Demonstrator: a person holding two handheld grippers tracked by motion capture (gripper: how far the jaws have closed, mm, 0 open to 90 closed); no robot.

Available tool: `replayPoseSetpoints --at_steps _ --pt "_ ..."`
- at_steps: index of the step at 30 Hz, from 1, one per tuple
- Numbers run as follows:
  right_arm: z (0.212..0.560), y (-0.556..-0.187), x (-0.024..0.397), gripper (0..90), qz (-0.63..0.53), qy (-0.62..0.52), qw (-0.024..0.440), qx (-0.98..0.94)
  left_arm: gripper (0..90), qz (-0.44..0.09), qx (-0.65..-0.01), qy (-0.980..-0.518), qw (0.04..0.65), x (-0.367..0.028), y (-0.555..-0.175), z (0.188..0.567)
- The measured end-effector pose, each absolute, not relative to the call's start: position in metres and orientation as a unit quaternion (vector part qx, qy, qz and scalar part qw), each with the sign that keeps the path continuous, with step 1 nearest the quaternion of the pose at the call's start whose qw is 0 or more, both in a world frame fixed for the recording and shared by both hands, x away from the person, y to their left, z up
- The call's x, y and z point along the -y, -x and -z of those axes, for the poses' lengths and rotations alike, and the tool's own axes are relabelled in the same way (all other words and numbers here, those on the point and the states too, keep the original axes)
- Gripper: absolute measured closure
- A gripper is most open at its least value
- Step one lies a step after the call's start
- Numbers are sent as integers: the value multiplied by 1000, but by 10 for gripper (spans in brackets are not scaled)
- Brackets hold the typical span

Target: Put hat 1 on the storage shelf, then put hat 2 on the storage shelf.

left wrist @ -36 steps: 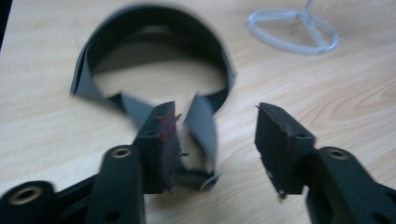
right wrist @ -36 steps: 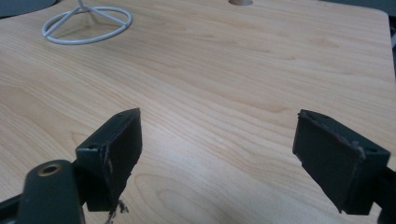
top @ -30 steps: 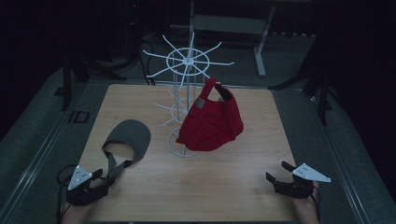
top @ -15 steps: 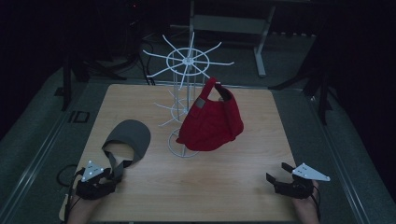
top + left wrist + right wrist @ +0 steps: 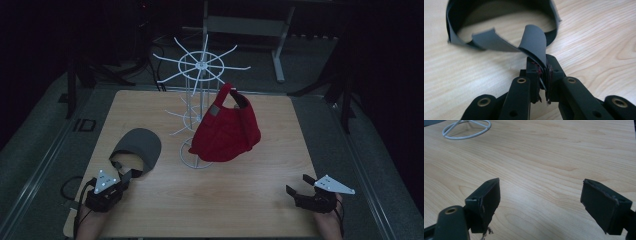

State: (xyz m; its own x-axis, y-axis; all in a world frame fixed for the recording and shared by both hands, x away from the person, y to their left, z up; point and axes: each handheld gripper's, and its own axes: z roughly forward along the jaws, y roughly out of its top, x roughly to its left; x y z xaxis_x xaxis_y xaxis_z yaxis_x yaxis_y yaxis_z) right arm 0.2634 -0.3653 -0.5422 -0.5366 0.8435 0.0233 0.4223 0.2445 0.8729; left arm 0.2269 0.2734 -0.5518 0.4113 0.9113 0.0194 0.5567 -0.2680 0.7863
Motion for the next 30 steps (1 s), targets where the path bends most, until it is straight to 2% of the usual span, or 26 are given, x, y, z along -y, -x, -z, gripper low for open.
replayPoseSetpoints --at_steps 6,17,30 --pt "541 -263 367 161 -451 -424 233 -749 845 -257 -466 -752 389 -273 -223 531" --pt "539 -262 367 162 -457 -426 232 -745 846 -332 -392 -745 425 -264 -228 452" --pt "540 -263 367 162 -460 -428 228 -744 846 -360 -341 -737 460 -254 -235 409"
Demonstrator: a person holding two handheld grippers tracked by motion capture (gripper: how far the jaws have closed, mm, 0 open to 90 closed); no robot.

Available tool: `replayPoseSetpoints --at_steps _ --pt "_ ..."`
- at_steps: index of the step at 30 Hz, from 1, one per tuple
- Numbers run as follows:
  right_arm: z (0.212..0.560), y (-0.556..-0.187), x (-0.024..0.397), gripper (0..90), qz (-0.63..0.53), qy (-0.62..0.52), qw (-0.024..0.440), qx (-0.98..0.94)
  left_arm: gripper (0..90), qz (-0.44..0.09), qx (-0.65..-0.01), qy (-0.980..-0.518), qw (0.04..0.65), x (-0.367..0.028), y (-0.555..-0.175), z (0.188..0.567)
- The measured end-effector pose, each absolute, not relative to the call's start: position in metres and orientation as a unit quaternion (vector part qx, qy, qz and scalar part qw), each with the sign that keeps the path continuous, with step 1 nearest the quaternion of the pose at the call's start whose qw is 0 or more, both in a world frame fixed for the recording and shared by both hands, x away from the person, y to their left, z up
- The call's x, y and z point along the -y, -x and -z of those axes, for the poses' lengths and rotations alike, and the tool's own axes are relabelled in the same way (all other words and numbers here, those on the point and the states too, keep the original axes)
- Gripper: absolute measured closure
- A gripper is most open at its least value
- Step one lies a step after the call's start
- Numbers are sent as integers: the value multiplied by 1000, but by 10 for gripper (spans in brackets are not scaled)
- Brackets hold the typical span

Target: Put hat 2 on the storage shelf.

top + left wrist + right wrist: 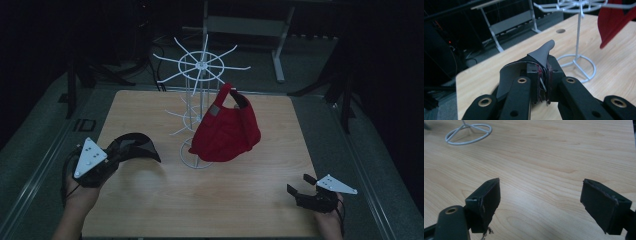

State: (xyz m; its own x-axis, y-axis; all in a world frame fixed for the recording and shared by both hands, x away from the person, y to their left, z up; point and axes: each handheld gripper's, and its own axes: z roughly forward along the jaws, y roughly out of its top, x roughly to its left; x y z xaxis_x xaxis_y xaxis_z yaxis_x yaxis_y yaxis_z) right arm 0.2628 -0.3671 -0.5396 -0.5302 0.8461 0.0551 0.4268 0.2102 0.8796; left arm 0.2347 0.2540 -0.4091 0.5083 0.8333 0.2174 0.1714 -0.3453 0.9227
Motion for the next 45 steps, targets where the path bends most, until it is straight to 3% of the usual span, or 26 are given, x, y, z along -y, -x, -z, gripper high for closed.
replayPoseSetpoints --at_steps 13,21,27,45 --pt "539 -262 368 163 -464 -426 226 -743 846 -330 -245 -738 536 -266 -222 371" --pt "540 -262 368 164 -465 -426 227 -742 845 -365 -215 -729 537 -264 -224 339" --pt "540 -262 369 164 -465 -429 225 -741 845 -365 -210 -723 547 -264 -238 317" --pt "541 -261 369 163 -464 -428 225 -742 844 -378 -140 -717 568 -226 -231 266"
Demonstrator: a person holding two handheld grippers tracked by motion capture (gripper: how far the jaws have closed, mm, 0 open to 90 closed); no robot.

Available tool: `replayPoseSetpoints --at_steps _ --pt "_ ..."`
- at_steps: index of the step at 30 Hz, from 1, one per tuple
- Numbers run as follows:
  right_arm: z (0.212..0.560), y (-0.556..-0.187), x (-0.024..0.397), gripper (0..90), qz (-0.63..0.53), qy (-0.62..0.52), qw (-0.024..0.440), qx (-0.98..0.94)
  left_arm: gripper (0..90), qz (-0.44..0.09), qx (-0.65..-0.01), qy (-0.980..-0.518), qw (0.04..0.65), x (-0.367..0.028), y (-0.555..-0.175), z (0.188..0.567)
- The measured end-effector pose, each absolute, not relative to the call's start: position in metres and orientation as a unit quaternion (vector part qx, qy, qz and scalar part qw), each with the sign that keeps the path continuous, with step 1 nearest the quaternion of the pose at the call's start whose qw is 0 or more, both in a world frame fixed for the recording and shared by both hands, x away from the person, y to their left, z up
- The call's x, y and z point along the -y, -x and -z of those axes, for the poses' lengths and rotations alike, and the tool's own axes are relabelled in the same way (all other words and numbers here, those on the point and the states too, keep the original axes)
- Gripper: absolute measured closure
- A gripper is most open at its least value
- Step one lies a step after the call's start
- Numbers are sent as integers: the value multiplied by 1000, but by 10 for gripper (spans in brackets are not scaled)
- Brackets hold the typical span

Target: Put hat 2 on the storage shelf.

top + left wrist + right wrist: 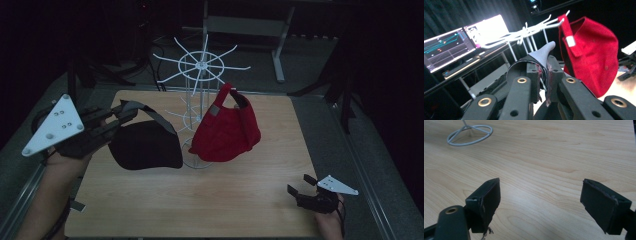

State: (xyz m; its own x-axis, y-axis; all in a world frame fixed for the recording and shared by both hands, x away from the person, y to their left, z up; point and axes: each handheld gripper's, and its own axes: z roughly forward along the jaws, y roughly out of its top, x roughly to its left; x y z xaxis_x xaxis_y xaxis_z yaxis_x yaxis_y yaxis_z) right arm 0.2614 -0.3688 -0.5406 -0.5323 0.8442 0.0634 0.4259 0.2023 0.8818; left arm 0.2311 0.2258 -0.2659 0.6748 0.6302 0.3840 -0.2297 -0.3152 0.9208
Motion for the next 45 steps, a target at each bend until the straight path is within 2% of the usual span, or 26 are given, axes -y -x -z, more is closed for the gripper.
replayPoseSetpoints --at_steps 13,21,37,45 --pt "541 -262 370 164 -463 -430 223 -742 844 -385 -132 -715 569 -208 -258 232" --pt "542 -262 370 163 -465 -430 222 -741 843 -388 -143 -720 558 -200 -277 225" --pt "540 -261 370 163 -470 -430 222 -738 840 -394 -191 -739 512 -196 -298 242" --pt "540 -260 371 163 -472 -428 225 -737 838 -380 -188 -746 513 -193 -299 261"
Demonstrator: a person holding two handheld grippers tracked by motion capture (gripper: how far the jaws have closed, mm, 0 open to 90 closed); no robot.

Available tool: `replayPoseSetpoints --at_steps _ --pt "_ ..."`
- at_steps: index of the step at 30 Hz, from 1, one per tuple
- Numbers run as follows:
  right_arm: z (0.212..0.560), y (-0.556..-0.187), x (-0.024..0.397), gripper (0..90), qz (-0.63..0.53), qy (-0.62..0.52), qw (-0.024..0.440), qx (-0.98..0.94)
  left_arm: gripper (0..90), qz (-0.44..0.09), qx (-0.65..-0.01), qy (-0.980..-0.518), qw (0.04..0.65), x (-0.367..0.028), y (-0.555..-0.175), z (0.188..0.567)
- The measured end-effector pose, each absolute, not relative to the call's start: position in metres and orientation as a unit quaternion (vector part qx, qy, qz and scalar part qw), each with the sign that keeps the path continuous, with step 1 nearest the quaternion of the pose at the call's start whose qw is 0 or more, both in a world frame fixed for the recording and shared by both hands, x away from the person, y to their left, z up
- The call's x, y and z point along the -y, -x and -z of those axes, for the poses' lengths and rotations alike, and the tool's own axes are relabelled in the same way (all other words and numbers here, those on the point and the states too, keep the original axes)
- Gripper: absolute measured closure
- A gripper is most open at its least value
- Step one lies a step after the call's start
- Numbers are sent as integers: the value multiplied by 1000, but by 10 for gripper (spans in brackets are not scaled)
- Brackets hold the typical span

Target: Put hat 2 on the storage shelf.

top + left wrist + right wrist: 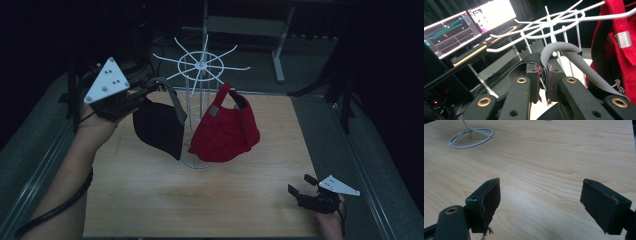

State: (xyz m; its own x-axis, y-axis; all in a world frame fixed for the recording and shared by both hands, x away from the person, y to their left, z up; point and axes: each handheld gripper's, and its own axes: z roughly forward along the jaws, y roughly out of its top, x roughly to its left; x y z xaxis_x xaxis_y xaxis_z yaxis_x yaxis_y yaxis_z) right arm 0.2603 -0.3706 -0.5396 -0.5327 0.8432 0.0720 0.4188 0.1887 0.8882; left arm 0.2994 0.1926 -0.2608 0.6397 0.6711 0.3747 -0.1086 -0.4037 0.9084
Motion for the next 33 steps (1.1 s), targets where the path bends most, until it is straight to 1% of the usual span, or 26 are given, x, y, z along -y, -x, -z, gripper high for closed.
replayPoseSetpoints --at_steps 7,8,10,13,16,17,19,20,23,24,33 --pt "539 -260 371 163 -472 -429 224 -737 818 -372 -189 -742 524 -193 -296 267" --pt "539 -260 371 164 -473 -430 224 -736 803 -370 -190 -743 524 -193 -295 268" --pt "539 -260 371 164 -472 -429 224 -737 729 -368 -194 -746 521 -193 -295 269" --pt "538 -260 371 163 -473 -428 225 -737 687 -364 -191 -751 517 -195 -295 275" --pt "538 -260 371 163 -473 -428 226 -736 684 -357 -194 -750 522 -197 -293 280" --pt "538 -260 371 163 -473 -428 227 -736 665 -357 -195 -749 524 -198 -292 281" --pt "539 -260 371 163 -473 -429 226 -736 661 -355 -197 -748 525 -200 -290 283" --pt "539 -260 371 164 -473 -430 225 -736 638 -355 -198 -746 527 -202 -290 284" --pt "539 -260 371 164 -473 -430 226 -736 633 -353 -206 -738 537 -208 -287 285" --pt "539 -260 371 164 -471 -429 227 -737 615 -352 -208 -736 540 -211 -285 286" --pt "538 -260 371 163 -472 -428 226 -737 615 -345 -221 -736 539 -227 -276 300"
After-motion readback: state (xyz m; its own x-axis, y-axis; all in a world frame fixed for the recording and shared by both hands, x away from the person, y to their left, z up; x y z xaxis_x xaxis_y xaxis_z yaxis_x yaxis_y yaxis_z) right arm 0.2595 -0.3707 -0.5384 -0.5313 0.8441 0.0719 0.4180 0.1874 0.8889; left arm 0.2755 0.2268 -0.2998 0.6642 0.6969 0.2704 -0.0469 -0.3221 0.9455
